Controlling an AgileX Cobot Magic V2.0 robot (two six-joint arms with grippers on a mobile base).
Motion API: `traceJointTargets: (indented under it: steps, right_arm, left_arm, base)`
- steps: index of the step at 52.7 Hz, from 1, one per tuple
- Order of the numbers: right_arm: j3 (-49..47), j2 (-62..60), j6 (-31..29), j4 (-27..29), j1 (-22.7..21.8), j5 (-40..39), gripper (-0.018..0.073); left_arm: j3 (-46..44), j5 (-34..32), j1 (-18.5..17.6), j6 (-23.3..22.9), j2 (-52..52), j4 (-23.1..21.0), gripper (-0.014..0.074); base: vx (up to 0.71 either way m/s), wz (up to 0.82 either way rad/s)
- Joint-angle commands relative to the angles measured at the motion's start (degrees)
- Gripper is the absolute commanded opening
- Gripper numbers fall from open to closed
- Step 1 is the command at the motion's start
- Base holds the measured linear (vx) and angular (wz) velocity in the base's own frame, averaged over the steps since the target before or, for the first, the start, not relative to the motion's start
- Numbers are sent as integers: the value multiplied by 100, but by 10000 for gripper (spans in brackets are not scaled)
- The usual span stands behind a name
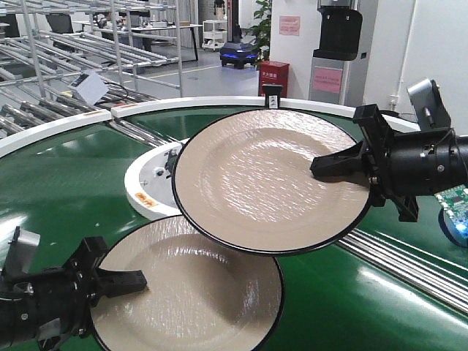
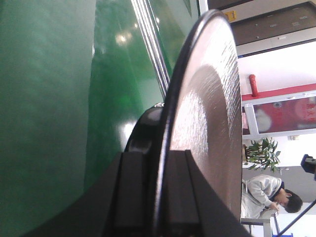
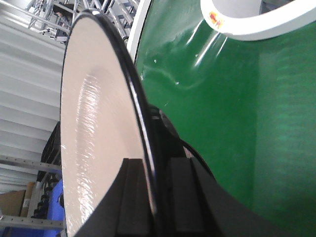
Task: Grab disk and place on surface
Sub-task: 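Lift both gripped plates up off the conveyor, then drive away from the conveyor holding both plates upright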
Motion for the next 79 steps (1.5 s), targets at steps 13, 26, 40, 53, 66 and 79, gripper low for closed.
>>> traceJointTargets:
  steps: [13, 26, 40, 53, 66, 79]
  right_arm:
    - [-239, -253, 15, 672, -31, -154, -8]
    - [-239, -244, 15, 658, -31, -154, -8]
    - [-239, -244, 8, 659, -31, -154, -8]
    - [-239, -244, 8, 659, -31, -154, -8]
    - [-239, -244, 14, 659, -31, -154, -8]
    - [-239, -244, 13, 659, -31, -126, -8]
  left_arm:
    - [-172, 298, -29, -86, -203, -775, 1]
    - [-172, 298, -29, -86, -203, -775, 1]
    - [-172, 298, -29, -86, -203, -775, 1]
    - [-172, 310, -29, -86, -203, -775, 1]
    - [-172, 316, -29, -86, -203, -775, 1]
    - [-172, 316, -29, -86, -203, -775, 1]
  base:
    - [-27, 0]
    - [-30, -10]
    - [-30, -16]
    - [-26, -29]
    - [-18, -51]
    - [-11, -64]
